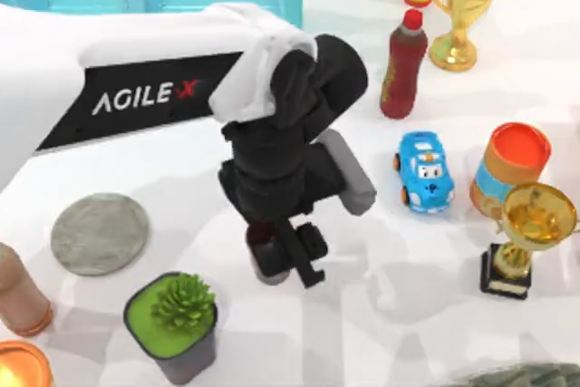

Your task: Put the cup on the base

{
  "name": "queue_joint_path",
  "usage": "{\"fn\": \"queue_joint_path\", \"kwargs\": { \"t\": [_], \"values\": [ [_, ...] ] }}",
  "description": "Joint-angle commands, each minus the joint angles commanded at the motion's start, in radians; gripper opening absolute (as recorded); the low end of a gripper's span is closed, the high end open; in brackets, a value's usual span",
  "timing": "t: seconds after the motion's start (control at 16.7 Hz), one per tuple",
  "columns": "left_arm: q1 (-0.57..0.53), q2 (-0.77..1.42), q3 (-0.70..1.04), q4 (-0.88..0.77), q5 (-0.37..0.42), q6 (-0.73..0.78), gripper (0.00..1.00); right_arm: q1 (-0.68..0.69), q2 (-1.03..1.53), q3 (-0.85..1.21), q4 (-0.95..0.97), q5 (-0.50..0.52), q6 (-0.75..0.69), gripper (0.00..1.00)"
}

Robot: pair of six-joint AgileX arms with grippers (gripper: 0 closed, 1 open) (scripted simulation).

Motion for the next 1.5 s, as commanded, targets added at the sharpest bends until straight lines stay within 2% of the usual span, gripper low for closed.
{"fn": "queue_joint_path", "kwargs": {
  "t": [0.42, 0.6, 1.02, 1.32, 1.5],
  "values": [
    [0.423, -0.086, 0.018, -0.133, 0.020, -0.484, 0.00, 0.000, 0.000, 0.000, 0.000, 0.000, 0.000, 1.00],
    [0.530, -0.121, 0.024, -0.163, 0.029, -0.592, 0.00, 0.000, 0.000, 0.000, 0.000, 0.000, 0.000, 1.00],
    [0.544, -0.120, 0.007, -0.149, 0.030, -0.608, 0.00, 0.000, 0.000, 0.000, 0.000, 0.000, 0.000, 1.00],
    [0.545, -0.084, -0.123, 0.033, 0.031, -0.612, 0.00, 0.000, 0.000, 0.000, 0.000, 0.000, 0.000, 1.00],
    [0.545, -0.072, -0.162, 0.077, 0.032, -0.613, 0.00, 0.000, 0.000, 0.000, 0.000, 0.000, 0.000, 1.00]
  ]
}}
